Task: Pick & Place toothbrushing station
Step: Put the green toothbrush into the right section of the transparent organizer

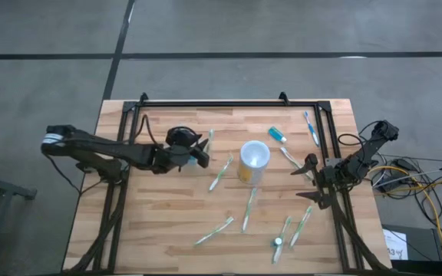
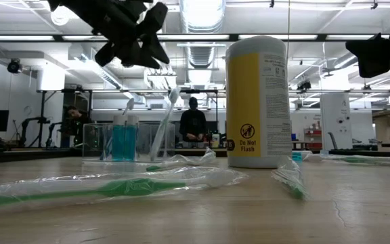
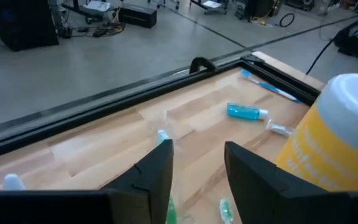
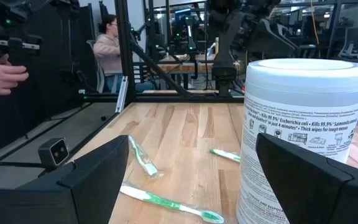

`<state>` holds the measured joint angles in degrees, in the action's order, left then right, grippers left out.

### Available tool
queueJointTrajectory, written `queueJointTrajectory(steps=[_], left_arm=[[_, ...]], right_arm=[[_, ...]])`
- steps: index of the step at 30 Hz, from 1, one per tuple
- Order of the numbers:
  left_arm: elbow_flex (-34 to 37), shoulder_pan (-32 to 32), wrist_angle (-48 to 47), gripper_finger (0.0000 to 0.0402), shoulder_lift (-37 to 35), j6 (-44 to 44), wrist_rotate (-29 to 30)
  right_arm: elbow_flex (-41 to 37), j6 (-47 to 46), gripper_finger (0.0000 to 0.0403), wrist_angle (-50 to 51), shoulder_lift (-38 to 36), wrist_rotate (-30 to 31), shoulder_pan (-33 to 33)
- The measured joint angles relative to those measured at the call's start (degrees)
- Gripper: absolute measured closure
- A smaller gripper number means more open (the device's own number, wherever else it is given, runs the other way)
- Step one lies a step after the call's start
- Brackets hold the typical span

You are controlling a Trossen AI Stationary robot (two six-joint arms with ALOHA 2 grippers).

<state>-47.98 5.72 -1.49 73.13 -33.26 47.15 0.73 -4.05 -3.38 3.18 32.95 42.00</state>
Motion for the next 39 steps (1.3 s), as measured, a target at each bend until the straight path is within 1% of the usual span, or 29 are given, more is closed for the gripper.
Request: queueJointTrajectory(steps=[5, 8, 14, 20, 25, 30, 33, 39], left_arm=[[-1.5, 0.0, -0.8, 0.025, -2.0, 5.1, -5.3], [-3.6, 0.0, -3.5, 0.025, -2.2, 4.4, -7.5], [-6.8, 0.0, -7.7, 0.025, -0.1, 0.3, -10.7], [-7.2, 0.1, -9.2, 0.025, 3.8, -4.8, -14.7], [-7.1, 0.1, -12.2, 0.025, 6.7, -10.1, -21.4], [-7.1, 0.3, -16.8, 0.025, 9.0, -16.2, -28.3], [-7.1, 0.9, -18.2, 0.025, 10.5, -18.8, -29.6], [-7.1, 2.2, -18.2, 0.025, 13.9, -22.8, -29.6]], right_arm=[[0.0, 0.0, 0.0053, 0.0, 0.0, 0.0, 0.0], [0.0, 0.0, 0.0055, 0.0, 0.0, 0.0, 0.0], [0.0, 0.0, 0.0057, 0.0, 0.0, 0.0, 0.0], [0.0, 0.0, 0.0054, 0.0, 0.0, 0.0, 0.0], [0.0, 0.0, 0.0058, 0.0, 0.0, 0.0, 0.0], [0.0, 0.0, 0.0053, 0.0, 0.0, 0.0, 0.0], [0.0, 0.0, 0.0054, 0.0, 0.0, 0.0, 0.0], [0.0, 0.0, 0.0058, 0.0, 0.0, 0.0, 0.0]])
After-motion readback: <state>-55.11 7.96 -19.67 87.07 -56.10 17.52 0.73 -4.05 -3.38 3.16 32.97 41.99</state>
